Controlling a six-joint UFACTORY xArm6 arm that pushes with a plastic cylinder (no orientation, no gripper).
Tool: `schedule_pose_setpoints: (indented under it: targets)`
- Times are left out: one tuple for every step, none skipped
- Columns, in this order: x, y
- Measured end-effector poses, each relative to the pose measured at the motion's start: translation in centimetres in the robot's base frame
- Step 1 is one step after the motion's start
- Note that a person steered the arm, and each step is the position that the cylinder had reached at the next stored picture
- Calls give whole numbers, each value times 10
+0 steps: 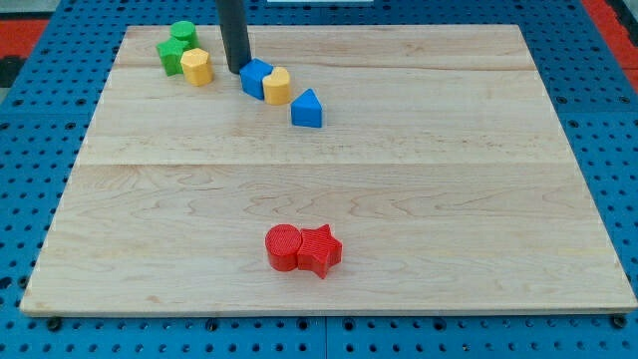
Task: Push blue triangle up a bit
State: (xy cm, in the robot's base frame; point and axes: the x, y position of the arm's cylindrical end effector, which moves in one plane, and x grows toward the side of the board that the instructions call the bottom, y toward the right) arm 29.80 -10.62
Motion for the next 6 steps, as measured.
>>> schedule_pose_setpoints:
  targets:
    - [37, 17]
    - [52, 16]
    - [79, 40]
    - [118, 58]
    - [111, 96]
    - [85, 97]
